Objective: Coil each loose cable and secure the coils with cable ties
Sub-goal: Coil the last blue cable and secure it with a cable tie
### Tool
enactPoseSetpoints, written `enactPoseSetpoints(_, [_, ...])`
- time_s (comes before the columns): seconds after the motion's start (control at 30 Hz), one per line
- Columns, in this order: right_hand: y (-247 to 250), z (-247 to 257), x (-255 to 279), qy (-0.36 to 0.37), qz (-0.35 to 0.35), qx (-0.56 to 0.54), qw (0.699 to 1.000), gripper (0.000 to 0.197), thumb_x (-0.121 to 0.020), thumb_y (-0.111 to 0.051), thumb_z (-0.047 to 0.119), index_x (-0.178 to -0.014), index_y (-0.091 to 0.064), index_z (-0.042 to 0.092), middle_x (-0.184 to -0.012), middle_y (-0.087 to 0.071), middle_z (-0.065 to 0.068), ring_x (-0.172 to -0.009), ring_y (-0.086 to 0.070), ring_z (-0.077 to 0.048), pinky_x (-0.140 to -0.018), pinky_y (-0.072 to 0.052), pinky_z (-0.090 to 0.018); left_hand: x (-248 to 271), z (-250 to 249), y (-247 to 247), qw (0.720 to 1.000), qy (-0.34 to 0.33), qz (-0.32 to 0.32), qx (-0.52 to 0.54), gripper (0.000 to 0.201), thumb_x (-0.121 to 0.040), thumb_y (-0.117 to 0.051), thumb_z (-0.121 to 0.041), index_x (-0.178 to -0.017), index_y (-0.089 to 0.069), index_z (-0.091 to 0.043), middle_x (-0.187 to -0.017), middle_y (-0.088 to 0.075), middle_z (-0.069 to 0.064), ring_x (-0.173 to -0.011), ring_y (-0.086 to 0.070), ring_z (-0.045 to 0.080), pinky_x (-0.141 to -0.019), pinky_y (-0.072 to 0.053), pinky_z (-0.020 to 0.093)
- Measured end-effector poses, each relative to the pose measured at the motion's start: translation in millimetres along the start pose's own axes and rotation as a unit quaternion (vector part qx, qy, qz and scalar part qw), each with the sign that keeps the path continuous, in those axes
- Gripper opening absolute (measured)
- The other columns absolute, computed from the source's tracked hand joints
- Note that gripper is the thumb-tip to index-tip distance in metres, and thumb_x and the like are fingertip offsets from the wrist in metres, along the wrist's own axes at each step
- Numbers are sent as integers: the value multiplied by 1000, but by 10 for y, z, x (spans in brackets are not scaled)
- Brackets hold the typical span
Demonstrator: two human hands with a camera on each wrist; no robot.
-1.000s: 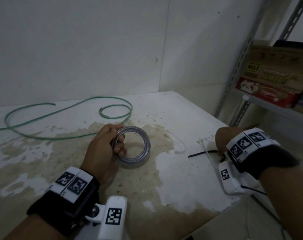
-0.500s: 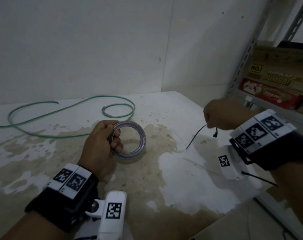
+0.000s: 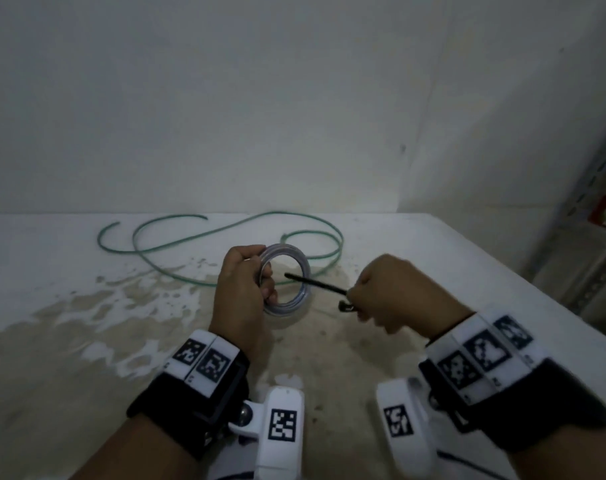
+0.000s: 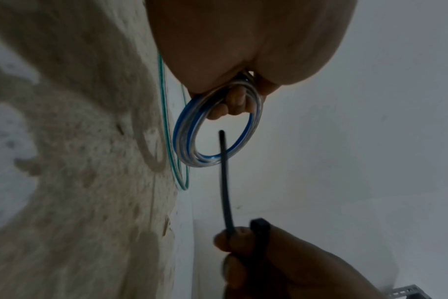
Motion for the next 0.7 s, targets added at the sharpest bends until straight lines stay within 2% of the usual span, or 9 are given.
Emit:
enactPoseSetpoints(0.1, [-305, 79, -157, -36, 54, -63, 996, 30, -87, -60, 13, -58, -61, 2, -51, -56, -9, -33, -48, -15, -37, -42, -20, -26, -32, 49, 999, -16, -12, -28, 26, -95, -29, 2, -90, -50, -13, -63, -44, 3, -42, -30, 10, -47, -27, 27])
enactPoseSetpoints(0.17, [-393, 181, -214, -42, 65, -203, 976, 29, -90, -55, 10, -63, -60, 2, -53, -57, -9, -33, -44, -15, -39, -38, -21, -20, -38, 61, 998, -20, -17, -50, 25, -94, -31, 2, -90, -50, -14, -63, -45, 3, -43, -31, 10, -50, -26, 29])
enactPoseSetpoints(0.27, [-485, 365, -256, -35, 108, -422, 900, 22, -92, -46, 5, -75, -60, 4, -50, -52, -3, -40, -36, -13, -41, -31, -21, -17, -17, 53, 998, 1, -24, -54, 24, -93, -34, -1, -104, -46, -18, -65, -44, 4, -46, -33, 10, -50, -26, 28])
enactPoseSetpoints(0.33, [-572, 472, -269, -18, 158, -489, 858, 21, -92, -44, 5, -79, -60, 7, -50, -50, 0, -41, -34, -11, -39, -31, -20, -29, -2, 67, 998, 15, -30, -53, 28, -95, -37, -3, -117, -43, -20, -64, -42, 3, -49, -33, 11, -50, -27, 25])
enactPoseSetpoints(0.4, [-647, 537, -277, 1, 192, -513, 837, 24, -93, -41, 5, -82, -63, 8, -54, -50, 0, -41, -34, -9, -40, -31, -21, -50, -13, 74, 998, 12, -14, -67, 25, -96, -39, -4, -114, -53, -14, -60, -41, 2, -49, -33, 12, -47, -27, 22])
enactPoseSetpoints(0.47, [-707, 554, -300, 13, 201, -522, 829, 26, -94, -40, 3, -87, -64, 7, -56, -51, -1, -42, -36, -10, -41, -33, -21, -74, -29, 78, 996, 8, 7, -88, 23, -96, -41, -5, -100, -63, -8, -55, -43, -1, -44, -36, 9, -43, -28, 18])
enactPoseSetpoints(0.57, [-736, 545, -314, 34, 183, -534, 825, 24, -95, -39, 1, -92, -62, 6, -62, -58, -4, -45, -46, -10, -44, -40, -23, -132, -4, 138, 994, 20, -3, -112, 23, -96, -40, -6, -103, -61, -13, -56, -42, -2, -37, -34, 4, -40, -27, 17])
enactPoseSetpoints(0.63, [-715, 538, -284, 60, 169, -541, 822, 20, -97, -41, 2, -93, -60, 6, -69, -63, -7, -52, -55, -12, -51, -47, -26, -166, 17, 164, 991, 15, -6, -130, 23, -96, -38, -6, -101, -59, -16, -59, -42, 1, -40, -33, 7, -42, -26, 20])
enactPoseSetpoints(0.7, [-683, 536, -239, 100, 151, -523, 833, 13, -94, -49, 4, -91, -62, 5, -75, -66, -9, -61, -61, -14, -58, -51, -26, -185, 27, 184, 986, 4, -6, -168, 24, -95, -38, -6, -97, -58, -20, -63, -47, 5, -48, -39, 13, -48, -31, 26])
Point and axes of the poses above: each hand's wrist, its own x-axis away from the middle knuckle, its own y-axis out of the back of the hand, z = x × y, the point moved 6 cm from there along -x, towards the middle knuckle
